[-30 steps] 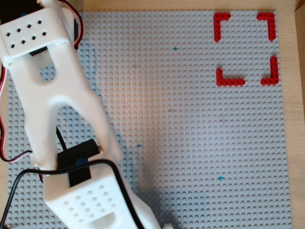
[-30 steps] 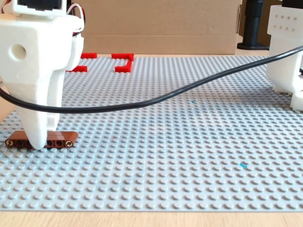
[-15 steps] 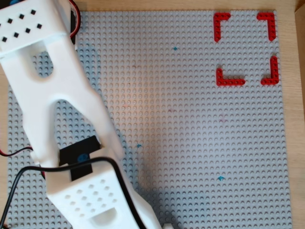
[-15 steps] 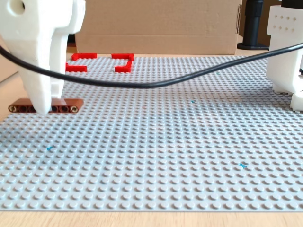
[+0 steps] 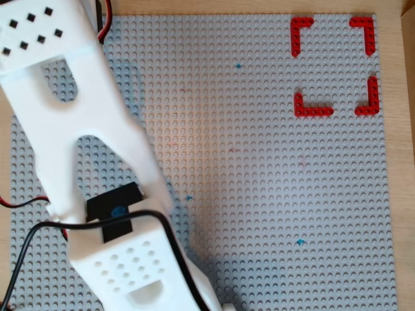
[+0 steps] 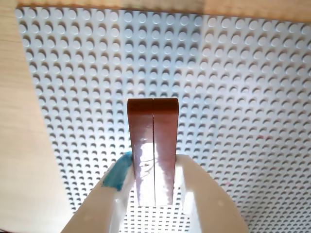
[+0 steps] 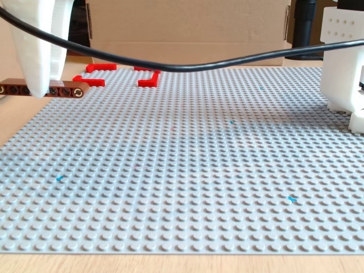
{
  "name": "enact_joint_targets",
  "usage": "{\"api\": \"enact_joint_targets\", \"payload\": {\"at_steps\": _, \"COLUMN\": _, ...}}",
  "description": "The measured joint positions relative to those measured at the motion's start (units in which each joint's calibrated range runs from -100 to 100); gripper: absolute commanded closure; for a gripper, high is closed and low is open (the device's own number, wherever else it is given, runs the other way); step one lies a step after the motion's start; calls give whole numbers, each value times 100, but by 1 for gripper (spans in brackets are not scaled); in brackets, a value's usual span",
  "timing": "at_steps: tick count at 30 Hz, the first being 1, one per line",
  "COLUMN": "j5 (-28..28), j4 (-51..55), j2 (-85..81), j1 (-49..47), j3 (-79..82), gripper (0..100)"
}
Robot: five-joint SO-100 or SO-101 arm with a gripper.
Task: Grab and store lego
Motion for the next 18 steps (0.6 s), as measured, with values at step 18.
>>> {"api": "enact_joint_targets", "payload": {"at_steps": 18, "j5": 935, "j4": 0, "j2": -1271, "j1": 1430, "j3": 1496, "gripper": 98}}
